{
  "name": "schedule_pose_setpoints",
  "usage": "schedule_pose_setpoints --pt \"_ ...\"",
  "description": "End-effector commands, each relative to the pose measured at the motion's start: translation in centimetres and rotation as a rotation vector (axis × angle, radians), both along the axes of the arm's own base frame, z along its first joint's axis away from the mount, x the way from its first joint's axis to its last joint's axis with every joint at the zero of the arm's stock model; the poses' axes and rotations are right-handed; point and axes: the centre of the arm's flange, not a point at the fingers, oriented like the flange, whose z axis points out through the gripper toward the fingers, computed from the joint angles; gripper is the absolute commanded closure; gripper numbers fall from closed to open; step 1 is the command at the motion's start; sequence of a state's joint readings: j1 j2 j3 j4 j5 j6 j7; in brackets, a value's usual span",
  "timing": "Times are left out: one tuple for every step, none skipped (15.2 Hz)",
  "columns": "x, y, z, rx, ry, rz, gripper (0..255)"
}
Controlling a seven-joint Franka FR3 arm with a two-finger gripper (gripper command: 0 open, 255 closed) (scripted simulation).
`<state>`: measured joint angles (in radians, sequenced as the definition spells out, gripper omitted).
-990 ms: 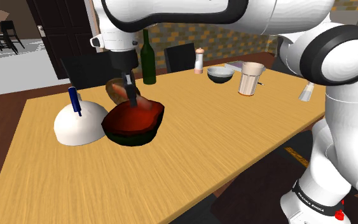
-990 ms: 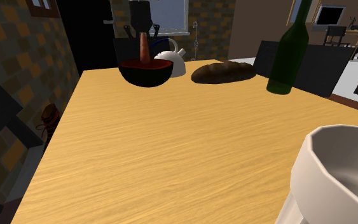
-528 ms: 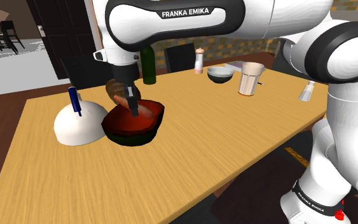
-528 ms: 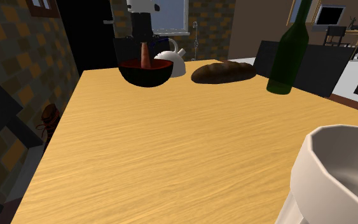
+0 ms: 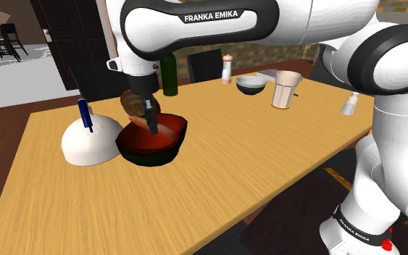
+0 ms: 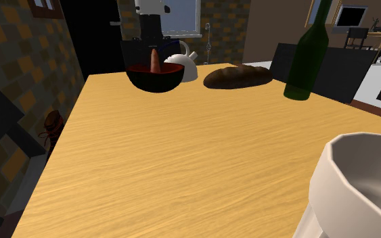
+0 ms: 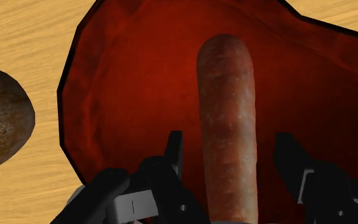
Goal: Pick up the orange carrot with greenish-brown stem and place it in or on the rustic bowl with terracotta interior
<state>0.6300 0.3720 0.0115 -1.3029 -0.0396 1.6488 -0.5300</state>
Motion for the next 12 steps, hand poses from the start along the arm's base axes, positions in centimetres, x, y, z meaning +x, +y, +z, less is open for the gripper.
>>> schedule_pose_setpoints --pt "0.0 0.0 0.0 0.000 0.000 0.000 0" --pt "0.0 0.0 0.0 0.000 0.000 0.000 0" --pt "0.0 0.0 0.0 0.000 0.000 0.000 0" --pt "0.0 0.0 0.0 0.000 0.000 0.000 0" --pt "0.0 0.0 0.0 0.000 0.000 0.000 0" --pt "0.0 0.1 1.3 0.000 0.000 0.000 0" --pt "0.0 0.1 2.6 0.000 0.000 0.000 0" --pt "0.0 0.2 4.0 0.000 0.000 0.000 0" --pt "0.0 0.2 5.0 0.000 0.000 0.000 0" --pt "0.0 0.2 5.0 0.000 0.000 0.000 0" --pt "0.0 0.2 5.0 0.000 0.000 0.000 0" --pt "0.0 0.2 5.0 0.000 0.000 0.000 0"
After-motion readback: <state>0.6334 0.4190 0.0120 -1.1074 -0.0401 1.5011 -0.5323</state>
